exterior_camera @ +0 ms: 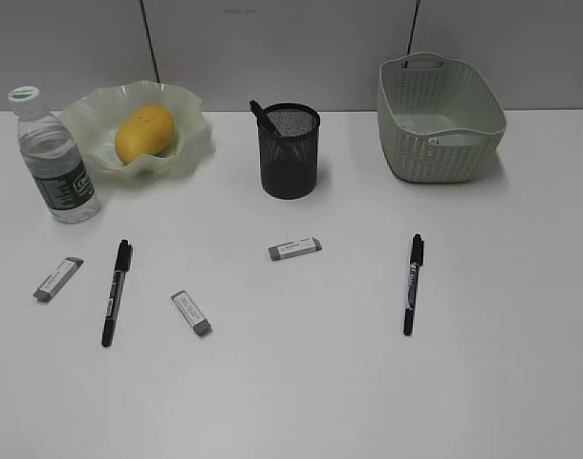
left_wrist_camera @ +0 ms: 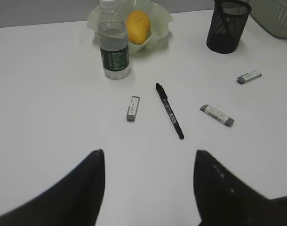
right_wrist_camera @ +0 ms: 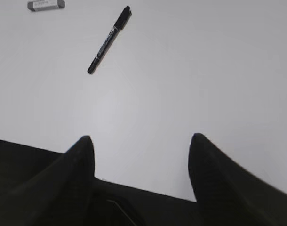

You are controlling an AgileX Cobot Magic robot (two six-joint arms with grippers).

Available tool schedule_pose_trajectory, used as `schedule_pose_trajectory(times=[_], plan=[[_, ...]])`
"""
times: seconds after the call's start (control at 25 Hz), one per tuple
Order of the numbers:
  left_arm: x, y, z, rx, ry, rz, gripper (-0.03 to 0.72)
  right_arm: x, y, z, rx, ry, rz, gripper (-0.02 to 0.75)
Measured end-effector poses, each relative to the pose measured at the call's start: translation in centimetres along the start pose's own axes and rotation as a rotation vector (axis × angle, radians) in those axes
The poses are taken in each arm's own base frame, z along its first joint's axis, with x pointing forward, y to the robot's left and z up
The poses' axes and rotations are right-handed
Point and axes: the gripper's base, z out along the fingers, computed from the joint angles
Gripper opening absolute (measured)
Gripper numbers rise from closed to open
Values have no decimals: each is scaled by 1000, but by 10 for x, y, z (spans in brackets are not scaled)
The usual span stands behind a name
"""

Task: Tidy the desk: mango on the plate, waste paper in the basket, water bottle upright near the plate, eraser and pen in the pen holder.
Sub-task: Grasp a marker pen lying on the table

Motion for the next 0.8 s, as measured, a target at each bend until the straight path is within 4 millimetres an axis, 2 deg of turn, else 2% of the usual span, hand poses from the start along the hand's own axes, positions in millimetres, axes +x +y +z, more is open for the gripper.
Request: schedule_pose_trajectory(times=[0.24, 0.4, 0.68, 0.8], plan=[[0, 0, 0, 0, 0, 0, 454, 31, 0, -20, -6, -147, -8, 500], [0, 0, 0, 0, 0, 0, 454, 46, -1, -19, -6, -174, -10, 500], [0, 0, 1, 1, 3, -1, 454, 53, -1, -14, -4, -138, -11, 500], [-6, 0, 9, 5, 59, -7, 454, 53, -1, -14, -4, -136, -11, 500]])
